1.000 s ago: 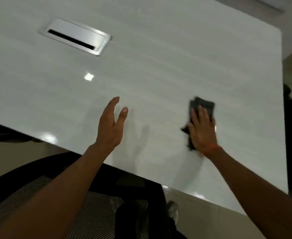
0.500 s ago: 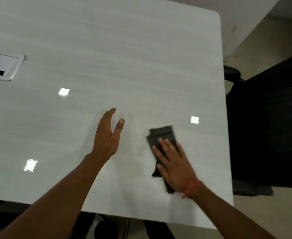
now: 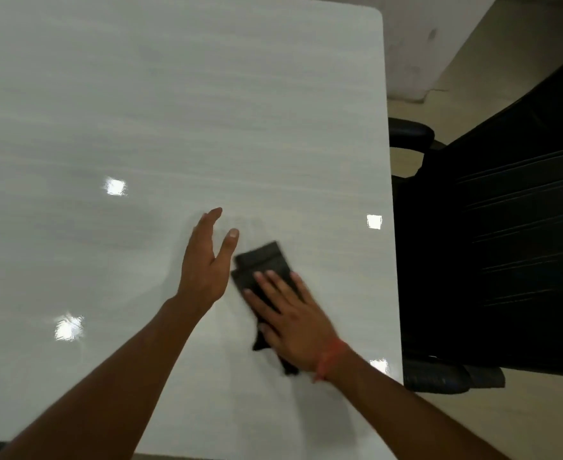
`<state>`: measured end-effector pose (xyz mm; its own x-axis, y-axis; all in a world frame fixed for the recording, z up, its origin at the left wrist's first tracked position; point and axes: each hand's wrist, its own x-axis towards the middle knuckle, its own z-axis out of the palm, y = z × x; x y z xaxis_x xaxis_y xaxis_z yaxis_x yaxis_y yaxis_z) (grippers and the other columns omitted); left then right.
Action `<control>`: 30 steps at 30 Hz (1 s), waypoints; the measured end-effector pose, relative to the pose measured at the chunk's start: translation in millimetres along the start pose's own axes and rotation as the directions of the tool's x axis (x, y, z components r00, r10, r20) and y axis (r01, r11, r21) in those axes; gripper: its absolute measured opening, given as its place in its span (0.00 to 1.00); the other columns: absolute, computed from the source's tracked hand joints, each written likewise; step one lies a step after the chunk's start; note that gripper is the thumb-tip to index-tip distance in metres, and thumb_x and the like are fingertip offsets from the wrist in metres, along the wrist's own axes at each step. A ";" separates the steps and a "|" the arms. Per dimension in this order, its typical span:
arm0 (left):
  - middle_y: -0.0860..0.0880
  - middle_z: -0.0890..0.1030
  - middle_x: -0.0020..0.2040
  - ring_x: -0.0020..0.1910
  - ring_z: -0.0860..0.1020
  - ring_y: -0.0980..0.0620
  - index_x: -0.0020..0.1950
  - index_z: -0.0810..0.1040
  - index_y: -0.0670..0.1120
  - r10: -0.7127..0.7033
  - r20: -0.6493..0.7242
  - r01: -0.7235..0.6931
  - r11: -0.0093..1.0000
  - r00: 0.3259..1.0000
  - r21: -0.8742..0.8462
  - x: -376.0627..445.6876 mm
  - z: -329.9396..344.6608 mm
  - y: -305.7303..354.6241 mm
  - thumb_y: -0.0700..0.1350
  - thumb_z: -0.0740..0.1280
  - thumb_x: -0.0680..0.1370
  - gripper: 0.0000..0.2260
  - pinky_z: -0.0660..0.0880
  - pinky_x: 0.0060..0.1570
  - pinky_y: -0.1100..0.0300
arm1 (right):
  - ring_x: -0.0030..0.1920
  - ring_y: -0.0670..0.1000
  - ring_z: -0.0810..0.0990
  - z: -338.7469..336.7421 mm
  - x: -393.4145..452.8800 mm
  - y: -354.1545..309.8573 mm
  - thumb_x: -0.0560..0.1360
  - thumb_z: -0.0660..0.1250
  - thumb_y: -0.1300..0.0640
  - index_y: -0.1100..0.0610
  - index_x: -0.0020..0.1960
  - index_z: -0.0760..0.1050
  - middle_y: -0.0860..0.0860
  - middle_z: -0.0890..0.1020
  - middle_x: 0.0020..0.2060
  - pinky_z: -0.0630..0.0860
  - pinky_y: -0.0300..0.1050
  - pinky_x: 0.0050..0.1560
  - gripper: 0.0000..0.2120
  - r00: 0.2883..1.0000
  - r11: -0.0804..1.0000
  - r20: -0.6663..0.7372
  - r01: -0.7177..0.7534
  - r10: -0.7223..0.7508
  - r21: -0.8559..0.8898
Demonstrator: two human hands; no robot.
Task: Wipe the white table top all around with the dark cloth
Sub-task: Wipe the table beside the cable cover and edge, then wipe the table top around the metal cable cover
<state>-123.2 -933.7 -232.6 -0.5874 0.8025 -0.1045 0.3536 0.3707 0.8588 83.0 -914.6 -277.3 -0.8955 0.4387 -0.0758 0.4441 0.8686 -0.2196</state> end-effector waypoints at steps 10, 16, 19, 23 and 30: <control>0.52 0.68 0.76 0.77 0.63 0.54 0.76 0.66 0.51 -0.014 0.009 0.015 0.999 1.000 -0.037 13.4 -13.2 -26.4 0.59 0.59 0.80 0.26 0.60 0.77 0.48 | 0.80 0.57 0.49 -31.3 133.5 105.4 0.79 0.40 0.43 0.52 0.81 0.52 0.56 0.52 0.80 0.43 0.63 0.77 0.32 0.889 0.887 -0.064 -0.456 0.453 -0.066; 0.54 0.72 0.71 0.70 0.70 0.59 0.73 0.68 0.52 -0.020 -0.120 0.011 0.997 0.993 -0.078 9.8 -63.8 -45.0 0.59 0.56 0.80 0.23 0.68 0.71 0.56 | 0.80 0.58 0.41 4.0 216.2 -65.6 0.80 0.45 0.42 0.54 0.81 0.44 0.58 0.45 0.80 0.36 0.63 0.77 0.33 0.999 0.999 0.025 -0.023 0.024 -0.041; 0.50 0.73 0.70 0.68 0.72 0.54 0.74 0.68 0.51 -0.122 -0.229 0.105 0.991 0.966 -0.085 2.0 -98.8 -62.6 0.60 0.54 0.80 0.26 0.70 0.70 0.52 | 0.80 0.56 0.43 16.0 213.6 -136.2 0.80 0.55 0.42 0.54 0.81 0.44 0.54 0.48 0.81 0.43 0.61 0.78 0.37 0.982 0.984 0.067 0.180 -0.179 -0.002; 0.44 0.68 0.75 0.76 0.64 0.46 0.77 0.64 0.46 -0.096 -0.259 0.111 0.993 0.961 0.044 -4.0 -123.1 -92.3 0.63 0.50 0.81 0.31 0.61 0.75 0.43 | 0.74 0.55 0.65 -1.7 215.1 -107.3 0.80 0.58 0.55 0.61 0.71 0.72 0.59 0.72 0.72 0.58 0.54 0.76 0.21 0.991 0.784 -0.108 0.003 0.081 0.620; 0.40 0.54 0.81 0.80 0.53 0.41 0.80 0.57 0.42 0.047 -0.168 0.073 0.762 0.985 0.643 6.7 -59.4 -96.2 0.55 0.52 0.83 0.28 0.52 0.77 0.41 | 0.76 0.60 0.62 -0.1 189.3 -12.0 0.80 0.49 0.50 0.62 0.74 0.67 0.58 0.67 0.75 0.57 0.58 0.77 0.27 0.832 0.850 -0.234 -0.428 0.503 0.306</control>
<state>-204.4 -991.8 -286.1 -0.6839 0.7292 0.0215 0.6947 0.6420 0.3243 -91.9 -842.0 -288.9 -0.5143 0.8559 0.0538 0.7516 0.4801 -0.4523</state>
